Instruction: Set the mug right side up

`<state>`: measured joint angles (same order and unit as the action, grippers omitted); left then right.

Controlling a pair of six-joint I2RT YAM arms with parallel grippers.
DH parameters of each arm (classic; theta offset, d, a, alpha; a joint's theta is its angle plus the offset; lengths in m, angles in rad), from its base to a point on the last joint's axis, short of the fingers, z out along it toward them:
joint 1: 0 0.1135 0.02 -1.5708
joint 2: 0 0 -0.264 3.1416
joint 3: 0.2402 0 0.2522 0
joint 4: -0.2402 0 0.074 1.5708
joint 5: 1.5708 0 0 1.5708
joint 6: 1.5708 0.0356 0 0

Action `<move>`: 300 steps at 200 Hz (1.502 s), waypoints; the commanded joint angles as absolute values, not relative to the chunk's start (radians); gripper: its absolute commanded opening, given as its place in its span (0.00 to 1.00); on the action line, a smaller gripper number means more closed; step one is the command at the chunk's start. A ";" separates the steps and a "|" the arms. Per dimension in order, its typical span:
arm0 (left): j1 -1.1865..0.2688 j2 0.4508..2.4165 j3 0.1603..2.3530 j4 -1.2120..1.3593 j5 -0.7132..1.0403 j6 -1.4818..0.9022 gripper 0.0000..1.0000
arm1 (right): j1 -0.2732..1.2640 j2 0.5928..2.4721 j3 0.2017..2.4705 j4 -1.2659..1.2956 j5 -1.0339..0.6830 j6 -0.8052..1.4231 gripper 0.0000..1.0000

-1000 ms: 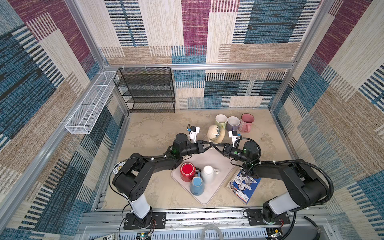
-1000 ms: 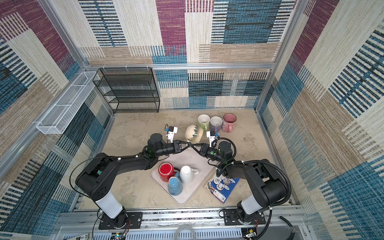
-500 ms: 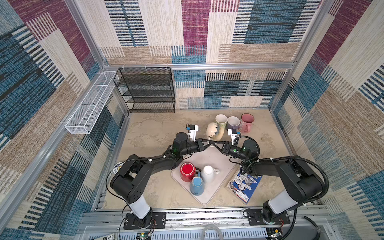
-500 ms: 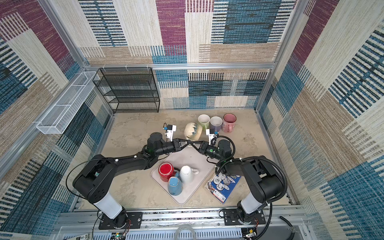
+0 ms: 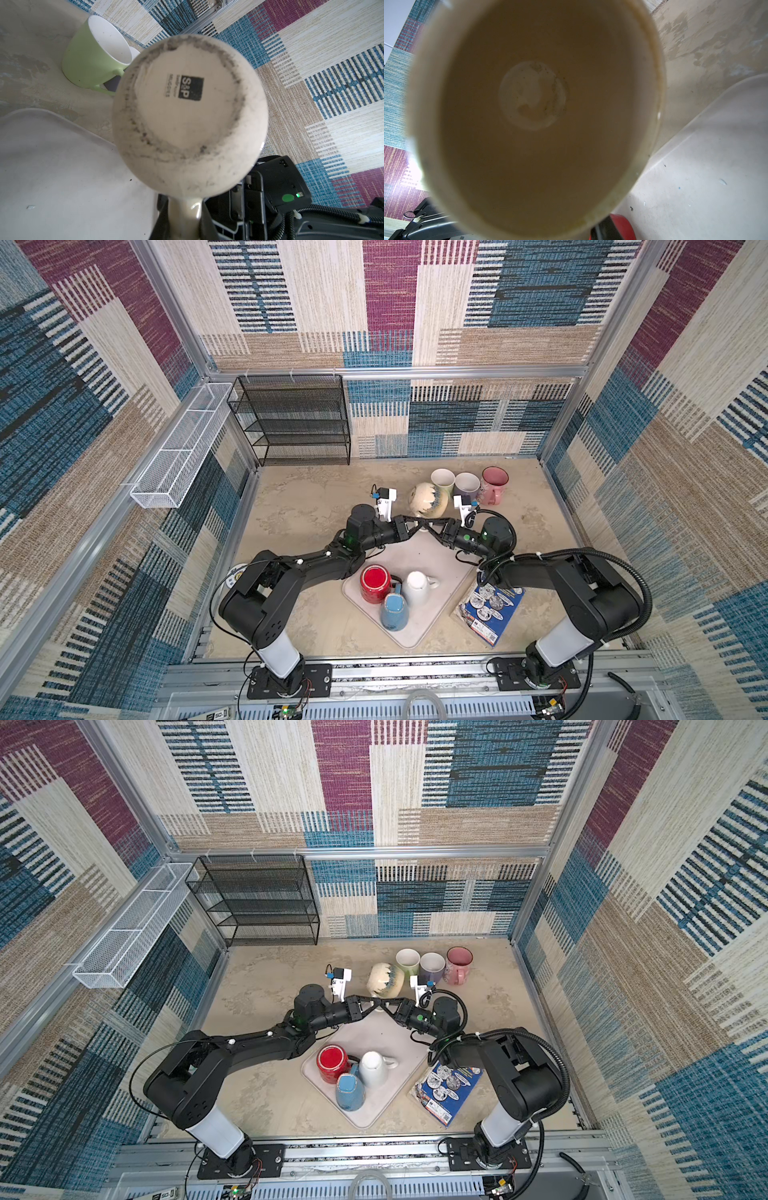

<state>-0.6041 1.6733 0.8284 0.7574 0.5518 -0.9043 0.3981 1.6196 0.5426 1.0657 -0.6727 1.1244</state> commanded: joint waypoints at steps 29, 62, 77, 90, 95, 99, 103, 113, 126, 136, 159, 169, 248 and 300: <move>-0.612 1.685 0.830 0.771 0.603 -0.865 0.00 | 0.410 1.634 0.569 1.247 -0.694 1.153 0.08; -0.612 1.685 0.828 0.765 0.603 -0.862 0.00 | 0.410 1.625 0.565 1.239 -0.688 1.148 0.00; -0.612 1.682 0.829 0.754 0.601 -0.859 0.00 | 0.410 1.614 0.562 1.222 -0.682 1.136 0.00; -0.612 1.680 0.831 0.738 0.600 -0.854 0.00 | 0.410 1.603 0.560 1.210 -0.678 1.126 0.00; -0.612 1.680 0.832 0.732 0.601 -0.850 0.01 | 0.410 1.598 0.558 1.204 -0.677 1.122 0.00; -0.612 1.678 0.833 0.724 0.602 -0.848 0.06 | 0.410 1.593 0.558 1.199 -0.676 1.119 0.00; -0.612 1.677 0.836 0.717 0.603 -0.845 0.11 | 0.410 1.590 0.558 1.193 -0.677 1.115 0.00; -0.610 1.673 0.838 0.703 0.602 -0.838 0.19 | 0.411 1.580 0.558 1.176 -0.674 1.104 0.00; -0.611 1.662 0.834 0.691 0.591 -0.830 0.24 | 0.410 1.567 0.557 1.156 -0.673 1.091 0.00; -0.611 1.653 0.832 0.676 0.588 -0.822 0.27 | 0.410 1.558 0.557 1.138 -0.672 1.080 0.00; -0.609 1.627 0.833 0.634 0.551 -0.797 0.32 | 0.408 1.535 0.558 1.086 -0.667 1.049 0.00; -0.609 1.613 0.832 0.623 0.541 -0.785 0.36 | 0.407 1.523 0.561 1.056 -0.666 1.033 0.00; -0.607 1.448 0.826 0.338 0.424 -0.645 0.56 | 0.405 1.418 0.655 0.653 -0.636 0.788 0.00; -0.607 1.304 0.852 0.077 0.332 -0.559 0.57 | 0.403 1.422 0.802 0.285 -0.509 0.554 0.00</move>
<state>-0.6079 1.3556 0.8276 0.2451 0.3946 -0.6411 0.4042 1.4227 0.7490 0.4179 -0.5861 0.7284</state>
